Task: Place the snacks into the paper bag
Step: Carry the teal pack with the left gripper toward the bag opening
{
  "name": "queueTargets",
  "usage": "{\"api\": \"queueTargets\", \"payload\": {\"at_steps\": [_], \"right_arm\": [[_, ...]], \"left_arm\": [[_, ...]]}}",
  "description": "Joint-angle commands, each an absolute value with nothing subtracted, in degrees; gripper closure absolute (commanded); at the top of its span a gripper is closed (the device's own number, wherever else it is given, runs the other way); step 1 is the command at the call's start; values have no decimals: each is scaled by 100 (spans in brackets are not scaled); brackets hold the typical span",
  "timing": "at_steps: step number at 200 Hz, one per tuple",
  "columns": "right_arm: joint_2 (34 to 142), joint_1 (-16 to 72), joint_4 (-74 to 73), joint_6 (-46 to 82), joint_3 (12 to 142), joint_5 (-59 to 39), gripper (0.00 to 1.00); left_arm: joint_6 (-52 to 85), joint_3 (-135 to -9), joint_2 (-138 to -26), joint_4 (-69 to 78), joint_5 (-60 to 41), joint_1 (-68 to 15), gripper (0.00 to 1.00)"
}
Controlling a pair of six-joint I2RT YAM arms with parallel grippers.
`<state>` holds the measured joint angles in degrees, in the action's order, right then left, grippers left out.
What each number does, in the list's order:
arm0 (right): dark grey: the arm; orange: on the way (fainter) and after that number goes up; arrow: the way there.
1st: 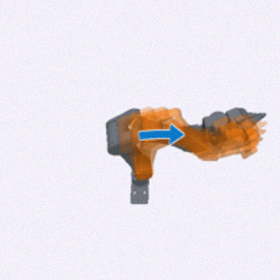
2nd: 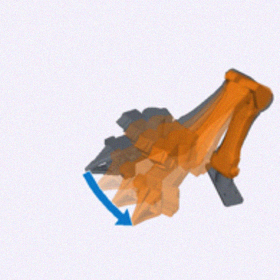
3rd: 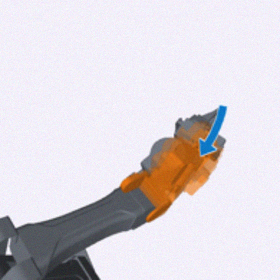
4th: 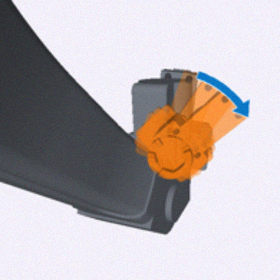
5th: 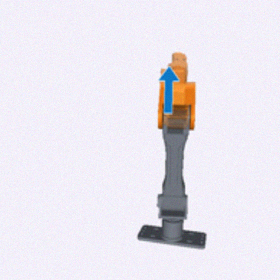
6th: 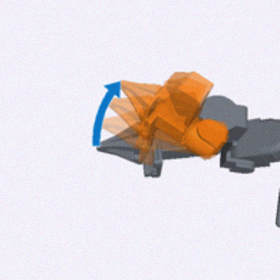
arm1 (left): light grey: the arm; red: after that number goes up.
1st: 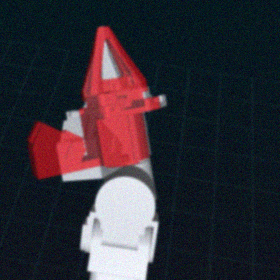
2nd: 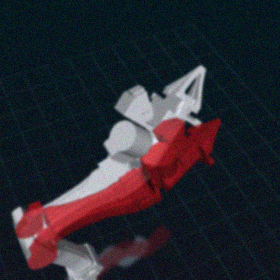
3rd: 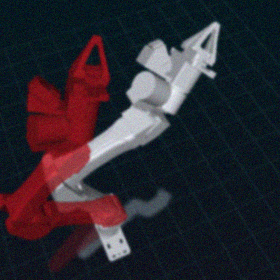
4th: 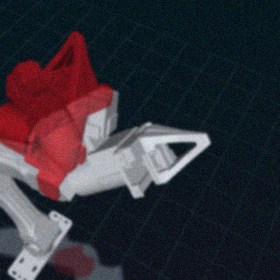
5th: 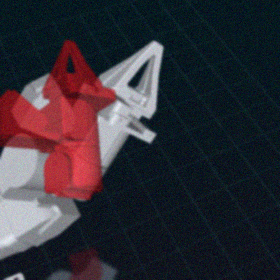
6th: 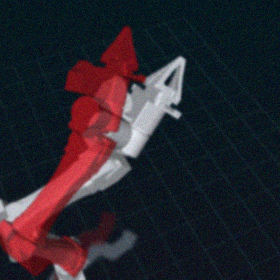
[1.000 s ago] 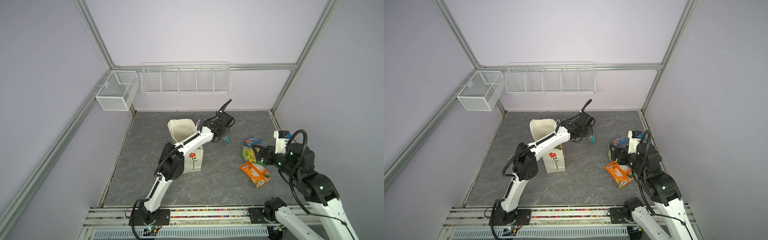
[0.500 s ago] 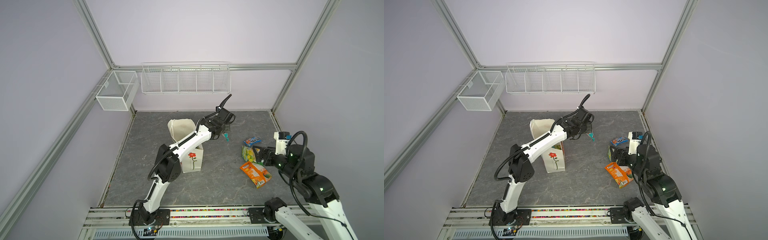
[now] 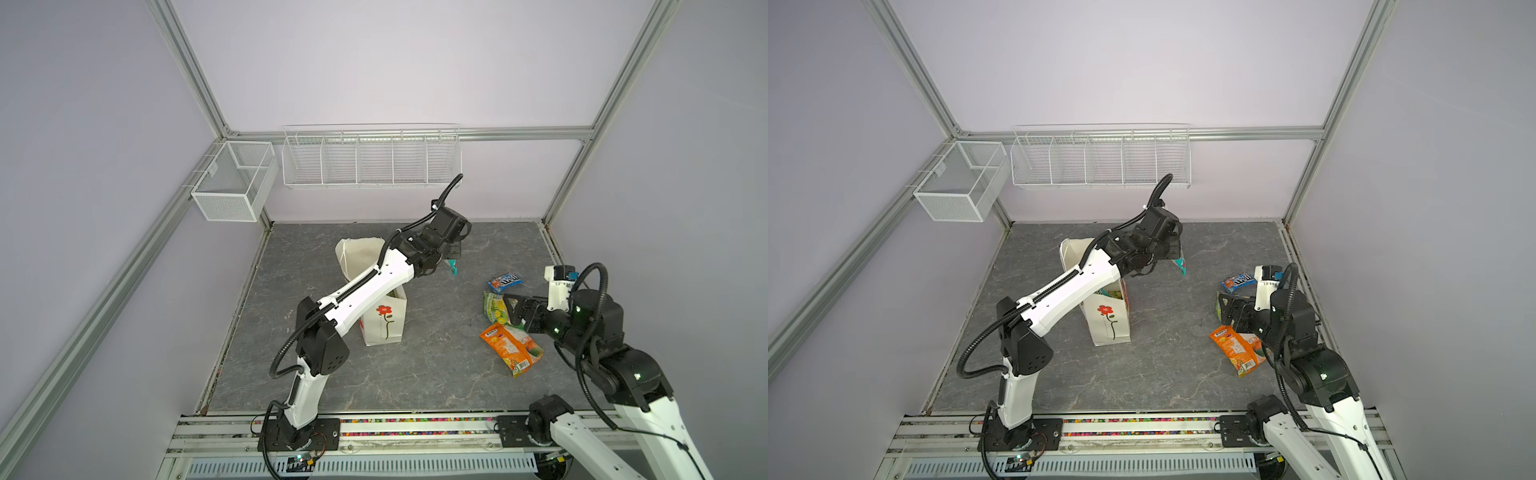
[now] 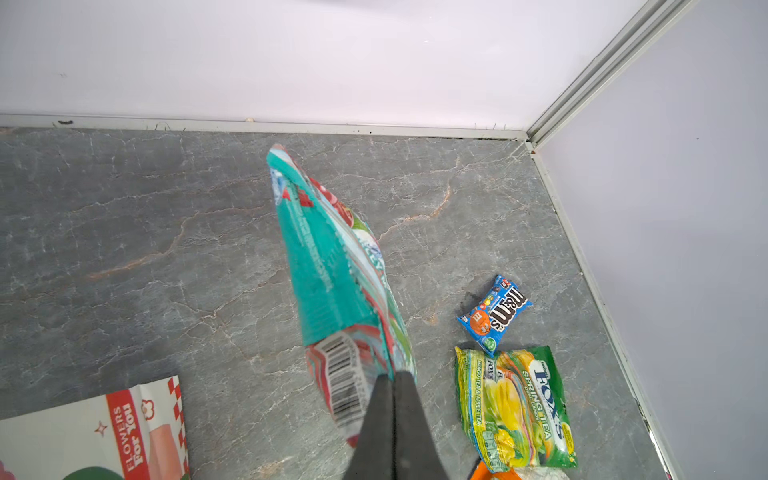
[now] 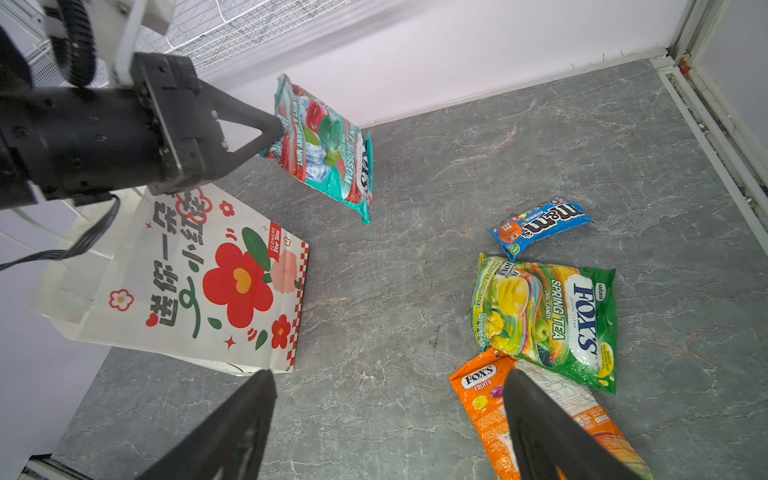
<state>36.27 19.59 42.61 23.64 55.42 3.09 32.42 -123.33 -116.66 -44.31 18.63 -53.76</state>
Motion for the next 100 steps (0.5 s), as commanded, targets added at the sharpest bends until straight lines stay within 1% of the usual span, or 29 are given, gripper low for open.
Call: {"api": "queueTargets", "payload": {"at_steps": [1, 100], "right_arm": [[3621, 1939, 4169, 2443, 5418, 220, 11], [3538, 1936, 4169, 2531, 5292, 168, 12]], "left_arm": [[3077, -12510, -11411, -4447, 2120, -5444, 100], [2823, -12476, -10853, -4421, 2376, -5615, 100]]}}
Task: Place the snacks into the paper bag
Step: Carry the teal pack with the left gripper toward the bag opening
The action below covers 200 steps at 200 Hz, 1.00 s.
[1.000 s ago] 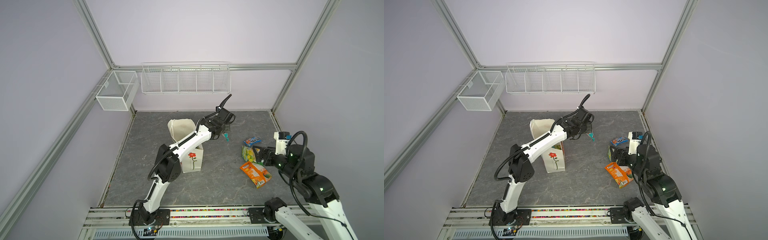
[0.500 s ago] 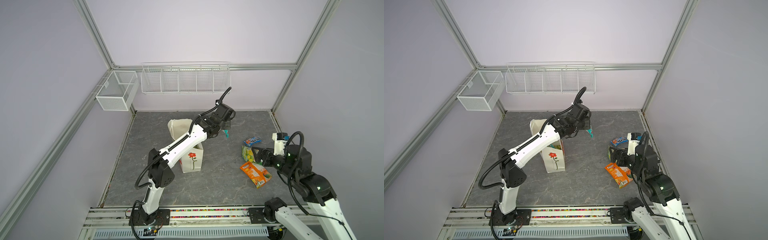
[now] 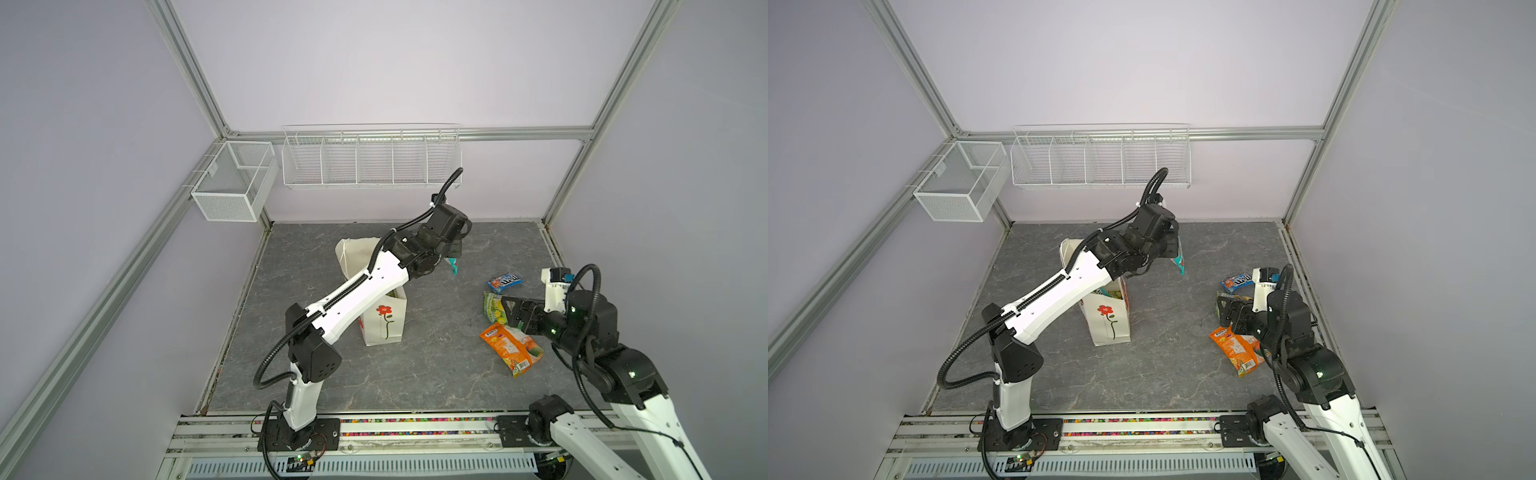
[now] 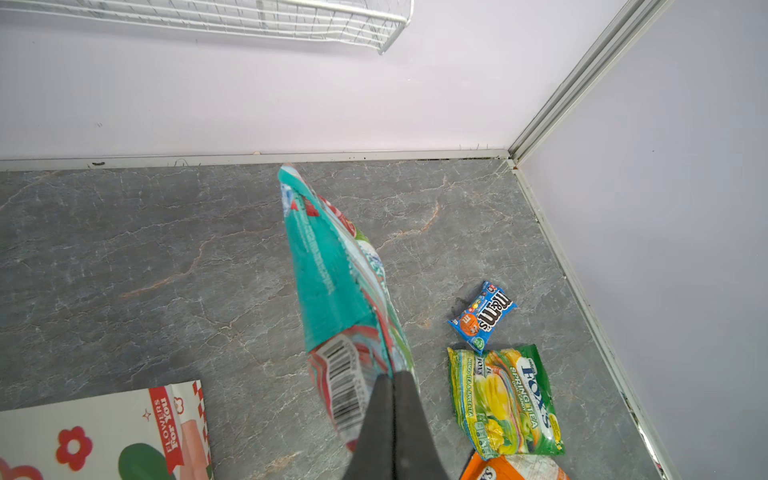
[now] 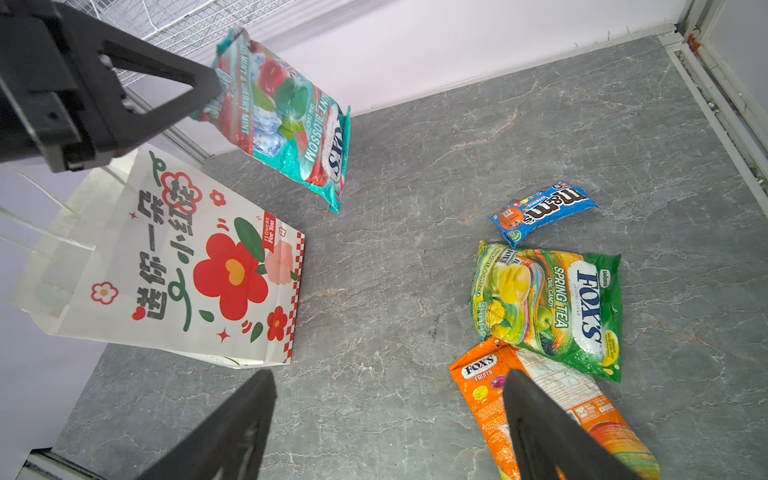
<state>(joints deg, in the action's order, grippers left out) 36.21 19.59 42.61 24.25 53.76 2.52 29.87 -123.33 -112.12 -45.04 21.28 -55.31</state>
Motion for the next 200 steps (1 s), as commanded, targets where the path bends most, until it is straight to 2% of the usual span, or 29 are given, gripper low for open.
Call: {"api": "queueTargets", "payload": {"at_steps": [1, 135, 200], "right_arm": [[3535, 1935, 4167, 2531, 5292, 167, 12], [3412, 1940, 4220, 2635, 5273, 108, 11], [3404, 1934, 4209, 2698, 5243, 51, 11]], "left_arm": [[2818, -12478, -10849, -4425, 2379, -5616, 100], [2345, -12330, -9936, -4313, 3132, -5949, 100], [2246, -11806, -9238, -4044, 3373, -6021, 100]]}}
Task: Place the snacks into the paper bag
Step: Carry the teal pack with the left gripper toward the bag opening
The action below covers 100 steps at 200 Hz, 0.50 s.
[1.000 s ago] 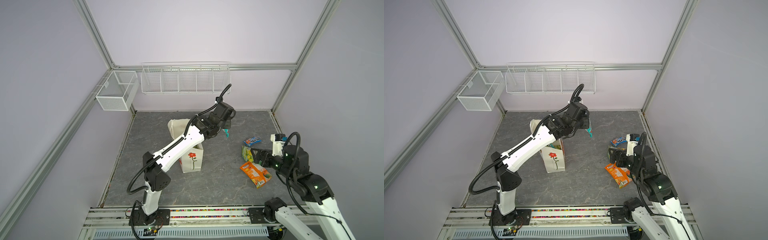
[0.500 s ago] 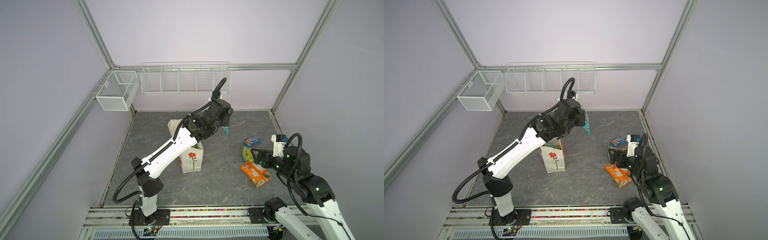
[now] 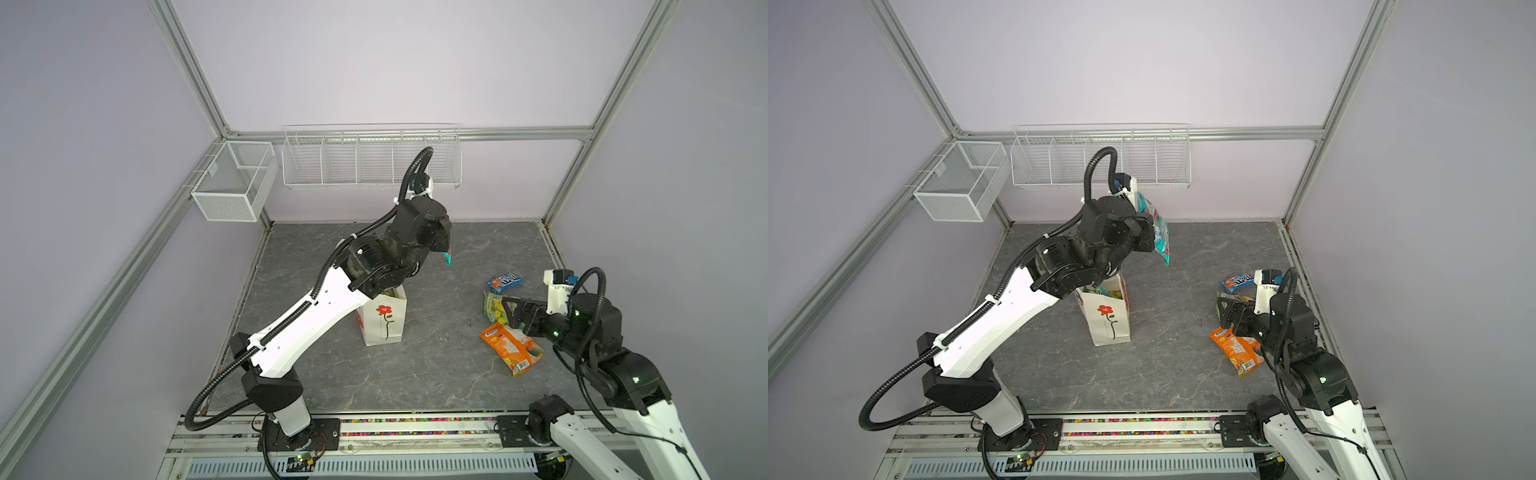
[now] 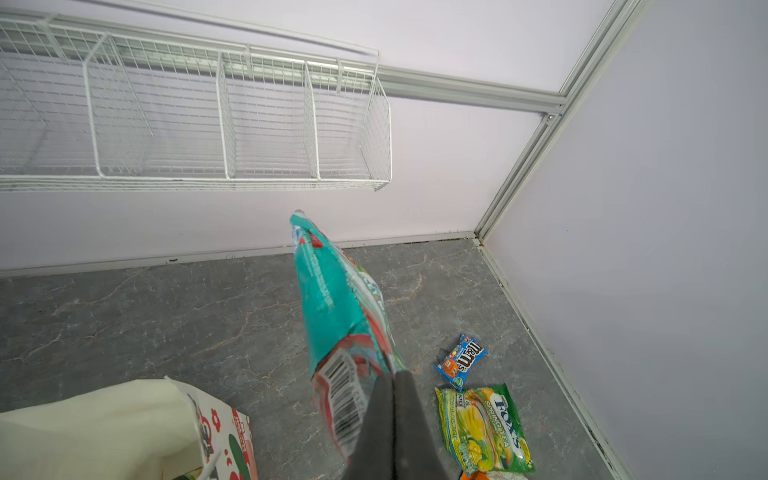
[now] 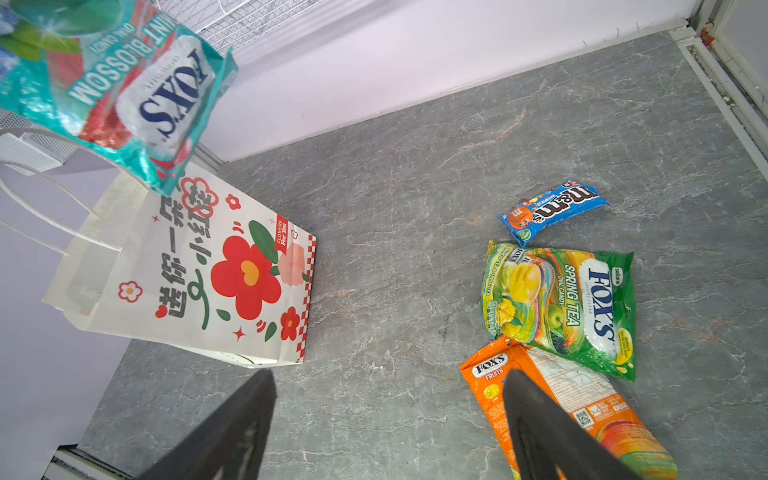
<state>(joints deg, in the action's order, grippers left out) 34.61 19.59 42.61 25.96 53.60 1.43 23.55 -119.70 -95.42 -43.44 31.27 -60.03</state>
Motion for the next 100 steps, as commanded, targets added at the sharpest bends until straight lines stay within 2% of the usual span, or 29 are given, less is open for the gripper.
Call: {"api": "queueTargets", "payload": {"at_steps": [1, 100], "right_arm": [[3402, 1934, 4205, 2698, 5240, 52, 11], [3453, 1939, 4089, 2811, 5160, -65, 12]], "left_arm": [[2243, -11800, -9229, -4039, 3370, -6021, 100], [2085, -11309, -8444, -3863, 3610, -6051, 100]]}}
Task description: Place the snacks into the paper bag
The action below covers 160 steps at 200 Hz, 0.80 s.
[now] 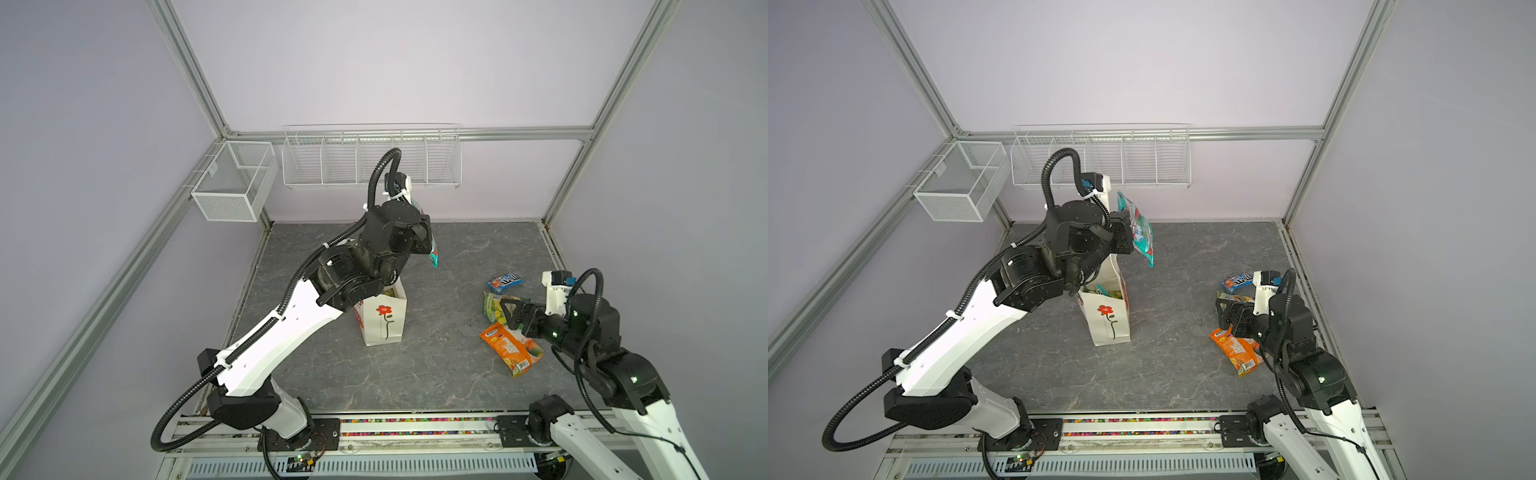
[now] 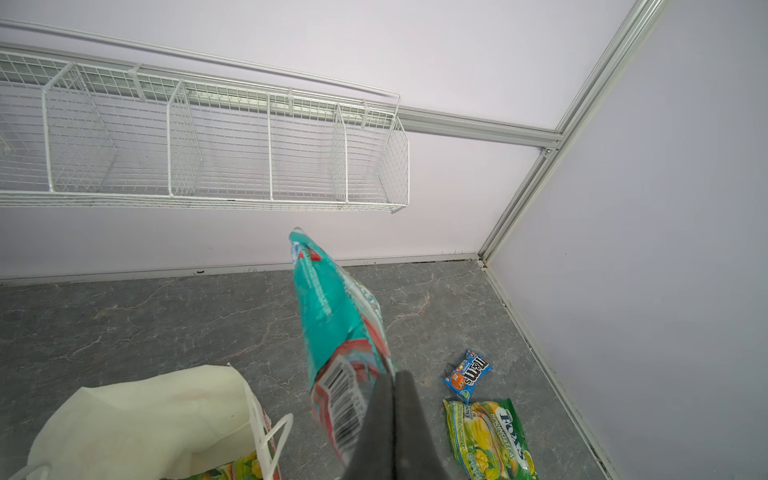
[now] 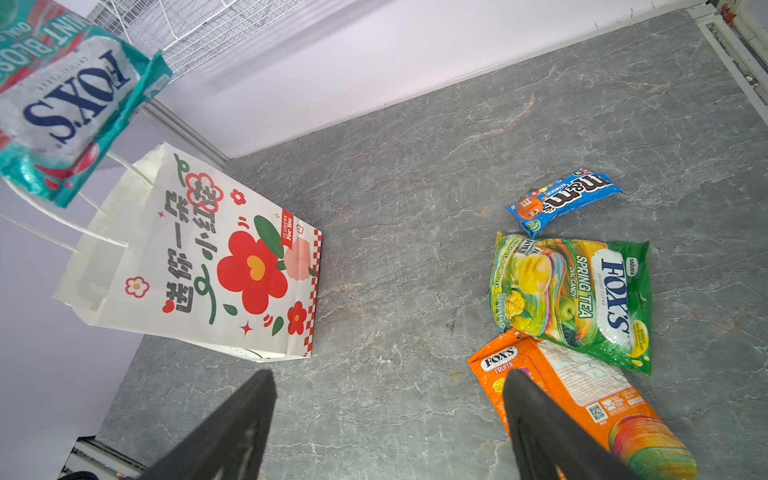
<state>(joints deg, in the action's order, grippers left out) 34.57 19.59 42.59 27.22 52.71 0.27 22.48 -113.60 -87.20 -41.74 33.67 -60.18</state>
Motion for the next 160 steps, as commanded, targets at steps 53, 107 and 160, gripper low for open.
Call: {"api": "queueTargets", "payload": {"at_steps": [53, 107, 160], "right_arm": [[3579, 1939, 3963, 2865, 5152, -162, 11], [3665, 1938, 3878, 2905, 5116, -223, 12], [3676, 1939, 3845, 2944, 5073, -240, 12]], "left_arm": [[1980, -11091, -8071, -3744, 3709, -6047, 100], [1865, -10895, -7760, -3674, 3885, -6042, 100], [1780, -10619, -7478, -3597, 4132, -6047, 100]]}}
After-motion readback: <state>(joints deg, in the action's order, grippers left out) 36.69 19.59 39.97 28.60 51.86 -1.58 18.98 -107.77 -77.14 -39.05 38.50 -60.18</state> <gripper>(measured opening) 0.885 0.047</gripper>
